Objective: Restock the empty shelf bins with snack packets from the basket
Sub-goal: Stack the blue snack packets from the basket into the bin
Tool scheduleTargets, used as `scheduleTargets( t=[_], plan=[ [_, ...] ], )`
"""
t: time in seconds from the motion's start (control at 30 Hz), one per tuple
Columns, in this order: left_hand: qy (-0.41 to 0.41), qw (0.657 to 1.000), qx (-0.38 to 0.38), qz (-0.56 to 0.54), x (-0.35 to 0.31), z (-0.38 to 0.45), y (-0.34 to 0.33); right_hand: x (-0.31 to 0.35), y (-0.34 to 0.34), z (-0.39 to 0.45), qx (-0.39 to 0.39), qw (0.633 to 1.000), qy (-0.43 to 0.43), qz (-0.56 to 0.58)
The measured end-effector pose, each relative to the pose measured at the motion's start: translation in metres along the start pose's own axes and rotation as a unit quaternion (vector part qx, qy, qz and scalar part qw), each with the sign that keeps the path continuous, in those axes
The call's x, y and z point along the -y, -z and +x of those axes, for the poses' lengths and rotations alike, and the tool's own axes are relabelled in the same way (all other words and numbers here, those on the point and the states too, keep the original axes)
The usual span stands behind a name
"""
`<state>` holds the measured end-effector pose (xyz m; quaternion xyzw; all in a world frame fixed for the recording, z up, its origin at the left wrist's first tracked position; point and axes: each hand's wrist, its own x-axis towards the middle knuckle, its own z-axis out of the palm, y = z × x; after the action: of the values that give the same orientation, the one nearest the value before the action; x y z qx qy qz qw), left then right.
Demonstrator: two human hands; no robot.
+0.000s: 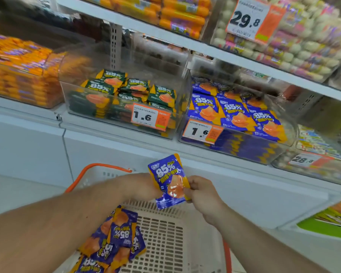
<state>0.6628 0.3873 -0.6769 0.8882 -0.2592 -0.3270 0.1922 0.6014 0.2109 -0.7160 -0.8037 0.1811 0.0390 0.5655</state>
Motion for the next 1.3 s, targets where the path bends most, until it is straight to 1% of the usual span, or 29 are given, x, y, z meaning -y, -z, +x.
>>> scheduleTargets(
  t=[0.07,0.1,0.2,0.3,0.4,0.47,0.5,0.57,0.67,0.77,0.87,0.97,1.03,1.13,1.2,1.3],
  plan=[
    [-0.025,0.997,-0.031,-0.066,-0.008,-0.003,0.001,0.014,0.007,-0.006,-0.012,1.000,0.021,0.006],
    [-0.035,0.992,-0.059,-0.105,-0.010,-0.003,0.001,0.020,0.011,-0.008,-0.029,0.999,0.036,0.013],
    [-0.071,0.959,-0.157,-0.224,-0.017,-0.002,0.006,0.040,0.019,-0.013,-0.111,0.987,0.103,0.044],
    [-0.124,0.930,-0.201,-0.281,-0.029,-0.002,0.018,0.058,0.031,-0.013,-0.184,0.967,0.172,0.045],
    [-0.196,0.909,-0.245,-0.273,-0.039,-0.001,0.036,0.082,0.049,-0.006,-0.241,0.947,0.189,0.096],
    [-0.232,0.902,-0.293,-0.216,-0.041,-0.001,0.048,0.100,0.065,0.003,-0.274,0.938,0.180,0.111],
    [-0.237,0.900,-0.320,-0.179,-0.040,0.002,0.053,0.109,0.072,0.011,-0.285,0.936,0.173,0.111],
    [-0.217,0.901,-0.352,-0.128,-0.039,0.008,0.062,0.125,0.080,0.024,-0.293,0.937,0.153,0.116],
    [-0.204,0.910,-0.342,-0.118,-0.036,0.019,0.068,0.144,0.081,0.049,-0.306,0.936,0.131,0.114],
    [-0.204,0.915,-0.340,-0.077,-0.033,0.029,0.069,0.152,0.075,0.076,-0.304,0.941,0.115,0.094],
    [-0.172,0.928,-0.326,-0.054,-0.029,0.039,0.068,0.155,0.071,0.090,-0.297,0.949,0.104,0.023],
    [-0.153,0.935,-0.317,-0.043,-0.029,0.043,0.068,0.155,0.069,0.097,-0.285,0.949,0.100,-0.091],
    [-0.150,0.935,-0.318,-0.040,-0.029,0.044,0.067,0.153,0.066,0.100,-0.281,0.939,0.083,-0.181],
    [-0.143,0.937,-0.318,-0.034,-0.031,0.047,0.065,0.148,0.061,0.099,-0.281,0.901,0.061,-0.324],
    [-0.145,0.935,-0.322,-0.029,-0.031,0.050,0.062,0.147,0.059,0.095,-0.286,0.884,0.060,-0.365],
    [-0.148,0.934,-0.323,-0.031,-0.030,0.051,0.061,0.143,0.058,0.091,-0.292,0.883,0.071,-0.361]
  ],
)
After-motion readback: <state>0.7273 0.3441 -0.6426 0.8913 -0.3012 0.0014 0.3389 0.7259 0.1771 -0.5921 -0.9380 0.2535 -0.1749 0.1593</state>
